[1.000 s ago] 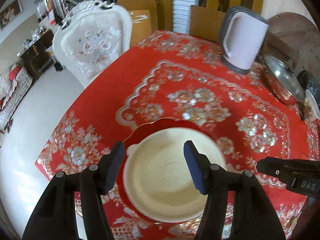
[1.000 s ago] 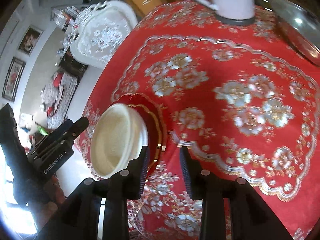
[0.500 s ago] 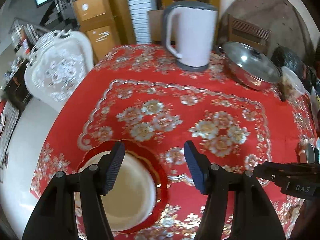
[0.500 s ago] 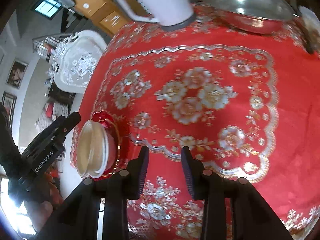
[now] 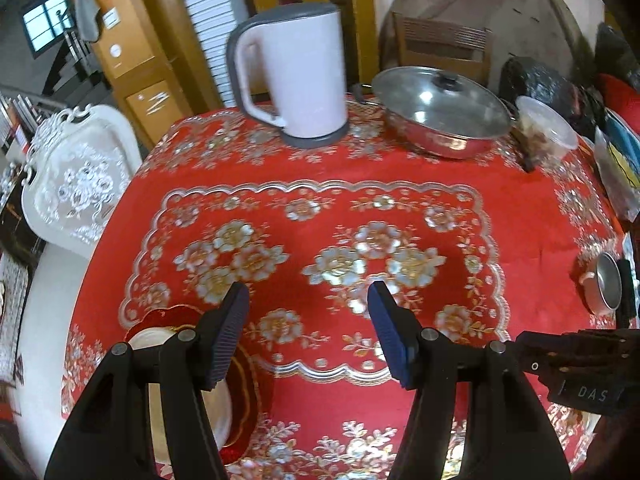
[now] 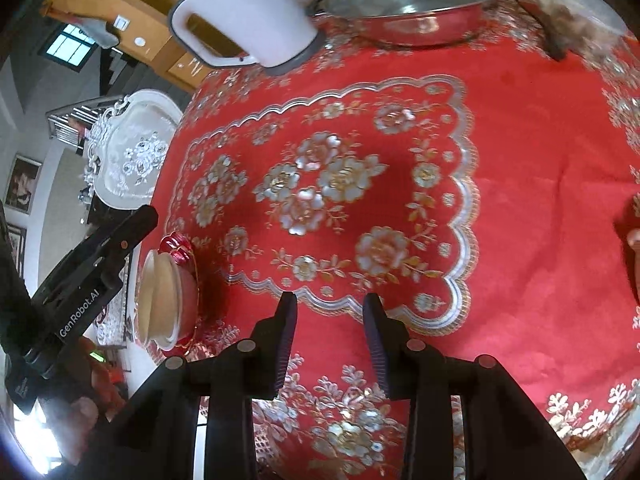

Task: Organize plates and bowls
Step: 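Move both tools toward the small steel pot with handles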

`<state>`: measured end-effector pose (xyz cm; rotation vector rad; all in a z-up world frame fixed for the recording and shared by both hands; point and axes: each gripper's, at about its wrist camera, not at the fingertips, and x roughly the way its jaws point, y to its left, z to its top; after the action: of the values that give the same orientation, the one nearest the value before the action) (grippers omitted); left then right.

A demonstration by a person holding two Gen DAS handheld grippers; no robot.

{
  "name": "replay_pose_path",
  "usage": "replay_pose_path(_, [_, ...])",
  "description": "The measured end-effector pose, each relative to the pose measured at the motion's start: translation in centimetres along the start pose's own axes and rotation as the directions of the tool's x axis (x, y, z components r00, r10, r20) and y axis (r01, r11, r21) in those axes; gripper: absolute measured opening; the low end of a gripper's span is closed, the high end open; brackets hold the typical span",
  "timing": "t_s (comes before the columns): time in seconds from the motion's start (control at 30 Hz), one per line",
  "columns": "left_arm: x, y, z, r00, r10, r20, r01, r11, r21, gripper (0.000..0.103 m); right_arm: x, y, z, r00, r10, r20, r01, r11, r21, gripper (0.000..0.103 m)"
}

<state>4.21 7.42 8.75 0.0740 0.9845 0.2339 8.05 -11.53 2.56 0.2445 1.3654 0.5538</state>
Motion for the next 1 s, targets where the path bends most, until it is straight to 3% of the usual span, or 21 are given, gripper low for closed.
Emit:
replay_pose_path(0.63, [-0.2, -9.3, 0.8, 0.998, -0.064, -0.003, 0.064, 0.983, 0.173, 0.06, -3.2, -7.3, -3.3, 0.999, -0.028, 0.041, 0.022, 0.989, 0.148, 0.039])
replay_pose_path(1.0, [-0.5, -12.2, 0.7, 0.996, -0.087, -0.003, 0.086, 0.973, 0.216, 0.06, -4.4, -9.6, -4.7, 0.998, -0.034, 0.061, 0.022, 0.98, 0.195, 0.039])
